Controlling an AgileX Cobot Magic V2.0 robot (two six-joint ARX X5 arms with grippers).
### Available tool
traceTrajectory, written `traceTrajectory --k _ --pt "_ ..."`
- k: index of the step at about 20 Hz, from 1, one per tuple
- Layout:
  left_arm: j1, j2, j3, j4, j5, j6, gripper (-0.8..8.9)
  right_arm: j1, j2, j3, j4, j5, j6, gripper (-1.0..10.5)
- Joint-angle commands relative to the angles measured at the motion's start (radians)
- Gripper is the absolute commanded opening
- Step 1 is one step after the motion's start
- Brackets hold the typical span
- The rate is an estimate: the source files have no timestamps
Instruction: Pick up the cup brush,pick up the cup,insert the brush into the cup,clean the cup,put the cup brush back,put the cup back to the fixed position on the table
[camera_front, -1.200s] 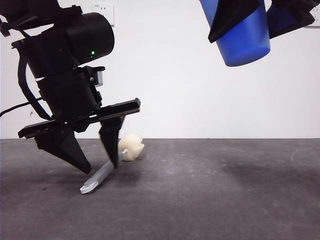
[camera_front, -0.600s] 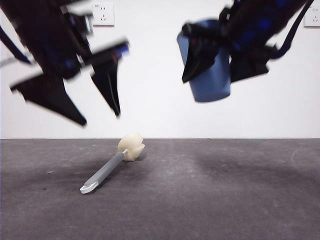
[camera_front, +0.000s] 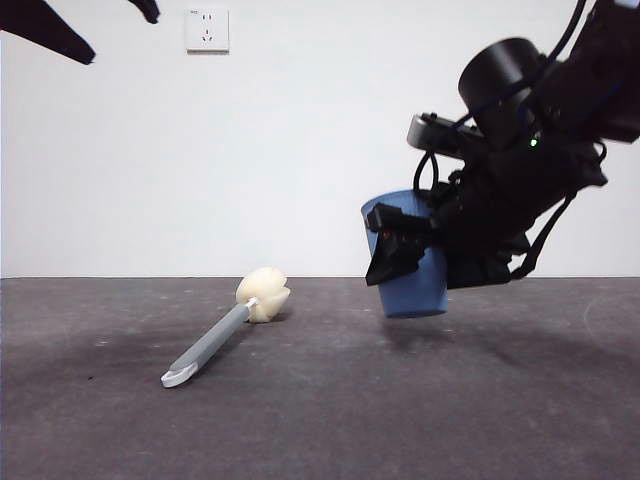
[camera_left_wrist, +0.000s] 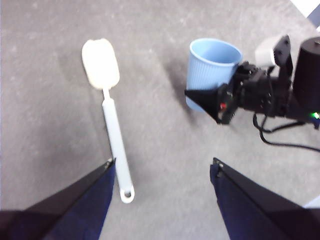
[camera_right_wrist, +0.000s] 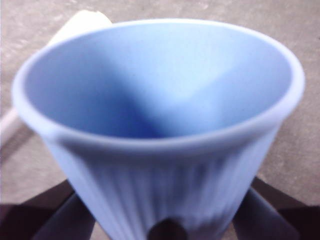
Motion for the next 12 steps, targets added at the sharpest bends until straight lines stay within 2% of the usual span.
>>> traceTrajectory --k 1,3,7,12 --pt "0.002 -0.001 0.0 -0.024 -0.003 0.014 3.23 0.0 0.033 0.001 0.018 -0.002 -0.028 -0.1" --pt "0.002 0.0 0.0 -0.027 -0.004 0.014 3.22 0.0 0.045 0.001 0.016 -0.005 -0.052 -0.1" --pt "0.002 0.0 0.0 -0.026 -0.006 0.014 3.22 0.0 0.067 0.001 -0.028 -0.009 -0.054 -0.1" --pt "0.002 0.0 0.0 -0.026 -0.005 0.014 3.23 0.004 0.071 0.001 -0.196 -0.034 -0.055 0.1"
